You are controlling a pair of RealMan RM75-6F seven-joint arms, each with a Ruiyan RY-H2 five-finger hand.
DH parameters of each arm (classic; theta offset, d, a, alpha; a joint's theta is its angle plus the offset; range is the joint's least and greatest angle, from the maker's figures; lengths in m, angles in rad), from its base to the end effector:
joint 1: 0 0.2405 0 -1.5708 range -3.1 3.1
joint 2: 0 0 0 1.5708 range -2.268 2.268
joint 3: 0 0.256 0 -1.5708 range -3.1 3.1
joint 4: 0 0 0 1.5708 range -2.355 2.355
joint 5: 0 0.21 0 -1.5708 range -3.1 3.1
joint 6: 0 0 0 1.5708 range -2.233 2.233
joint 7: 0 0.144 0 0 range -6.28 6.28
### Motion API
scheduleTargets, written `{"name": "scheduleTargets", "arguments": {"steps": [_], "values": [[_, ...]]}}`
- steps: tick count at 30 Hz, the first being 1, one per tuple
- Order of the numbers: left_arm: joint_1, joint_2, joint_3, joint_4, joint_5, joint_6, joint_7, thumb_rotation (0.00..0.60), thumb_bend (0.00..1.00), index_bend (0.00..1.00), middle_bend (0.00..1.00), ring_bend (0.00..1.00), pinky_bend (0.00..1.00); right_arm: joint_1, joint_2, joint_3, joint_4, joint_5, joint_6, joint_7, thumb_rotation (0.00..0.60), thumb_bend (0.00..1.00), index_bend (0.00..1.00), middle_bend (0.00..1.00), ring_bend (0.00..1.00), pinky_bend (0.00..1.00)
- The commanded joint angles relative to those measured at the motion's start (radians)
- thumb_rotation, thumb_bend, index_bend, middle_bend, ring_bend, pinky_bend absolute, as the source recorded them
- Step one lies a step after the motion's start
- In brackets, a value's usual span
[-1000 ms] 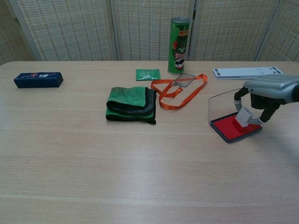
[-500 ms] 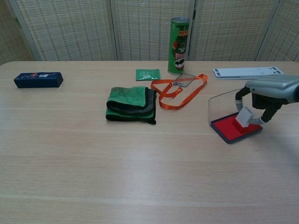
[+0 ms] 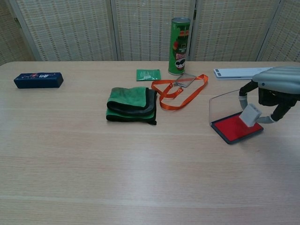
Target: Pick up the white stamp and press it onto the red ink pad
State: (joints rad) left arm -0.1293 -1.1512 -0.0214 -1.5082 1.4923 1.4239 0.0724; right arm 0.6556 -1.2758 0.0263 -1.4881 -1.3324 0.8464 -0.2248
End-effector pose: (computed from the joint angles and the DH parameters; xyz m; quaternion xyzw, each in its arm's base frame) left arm -0.3277 0.1907 0.1481 -0.6401 -0.3570 -0.3317 0.5939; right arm -0.2328 -0.3213 0.0432 0.8133 -0.3236 0.2478 0.4153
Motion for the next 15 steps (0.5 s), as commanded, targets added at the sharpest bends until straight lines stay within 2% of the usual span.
{"name": "scheduleTargets", "arguments": {"steps": [1, 15], "values": [[0.005, -0.009, -0.008, 0.004, -0.008, 0.015, 0.017, 0.6, 0.32, 0.0, 0.09, 0.13, 0.28, -0.007, 0.018, -0.028, -0.031, -0.01, -0.013, -0.038, 0.6, 0.33, 0.89, 0.99, 0.82, 0.83], [0.006, 0.004, -0.001, -0.004, 0.004, 0.014, -0.01, 0.6, 0.32, 0.0, 0.09, 0.13, 0.28, -0.009, 0.004, -0.06, -0.074, 0.01, -0.031, -0.152, 0.6, 0.3, 0.89, 0.93, 0.77, 0.81]]}}
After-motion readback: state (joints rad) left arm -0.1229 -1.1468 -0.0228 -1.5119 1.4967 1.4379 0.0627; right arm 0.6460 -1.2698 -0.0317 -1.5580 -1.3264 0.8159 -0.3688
